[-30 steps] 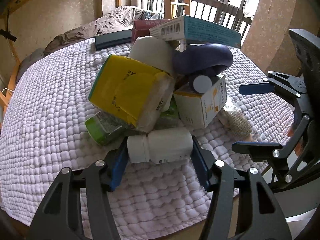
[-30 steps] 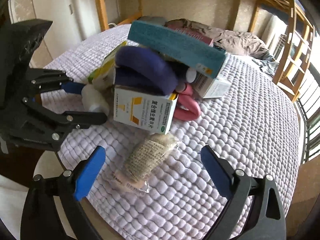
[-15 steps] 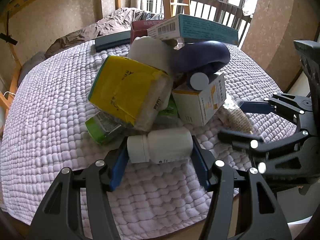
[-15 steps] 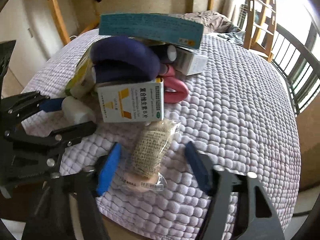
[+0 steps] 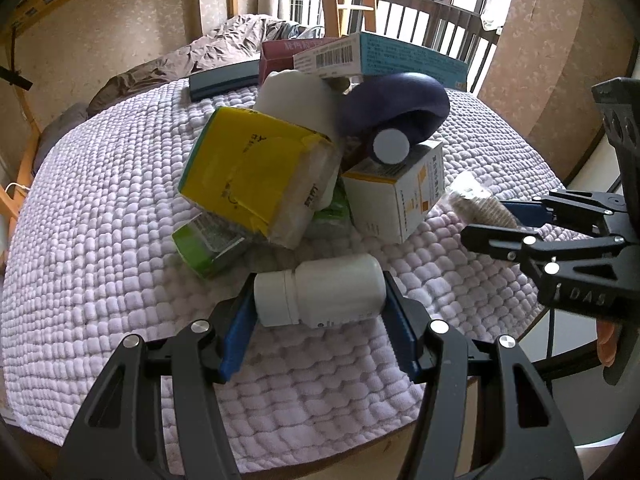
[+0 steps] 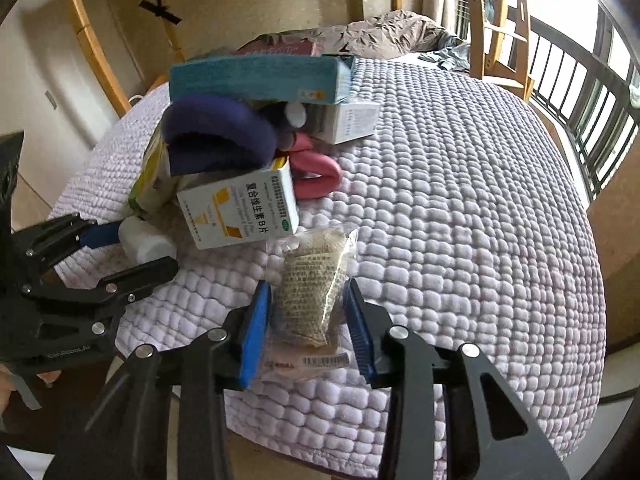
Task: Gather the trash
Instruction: 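Carry the white pill bottle and mesh bag over the white bin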
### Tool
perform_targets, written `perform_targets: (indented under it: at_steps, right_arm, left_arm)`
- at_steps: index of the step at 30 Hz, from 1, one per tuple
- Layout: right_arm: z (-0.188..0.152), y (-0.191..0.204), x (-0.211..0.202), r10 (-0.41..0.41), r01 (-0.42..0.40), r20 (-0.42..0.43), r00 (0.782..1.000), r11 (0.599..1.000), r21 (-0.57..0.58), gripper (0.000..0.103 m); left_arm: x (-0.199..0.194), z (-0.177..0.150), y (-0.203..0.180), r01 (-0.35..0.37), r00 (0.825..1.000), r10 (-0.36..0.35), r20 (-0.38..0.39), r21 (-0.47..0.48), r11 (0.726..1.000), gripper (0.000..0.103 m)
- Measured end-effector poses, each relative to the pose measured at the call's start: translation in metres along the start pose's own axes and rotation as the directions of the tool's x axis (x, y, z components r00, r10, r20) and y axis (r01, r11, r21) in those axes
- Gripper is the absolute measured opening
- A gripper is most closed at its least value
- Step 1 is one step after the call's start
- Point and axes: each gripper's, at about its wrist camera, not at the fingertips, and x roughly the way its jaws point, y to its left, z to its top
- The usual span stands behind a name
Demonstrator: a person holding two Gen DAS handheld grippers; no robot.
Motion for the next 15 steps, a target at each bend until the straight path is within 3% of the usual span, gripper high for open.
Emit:
perform_targets:
  at_steps: [15]
  right_arm:
    - [-0.012,-0.009,-0.009,-0.014,0.014,0.003,1.0,0.998,0.063,0.037]
  left_arm:
    - [-0.011,-0.01,0.002,0.003,1.0,-0.003,-0.008,-0.004,1.0,0.06]
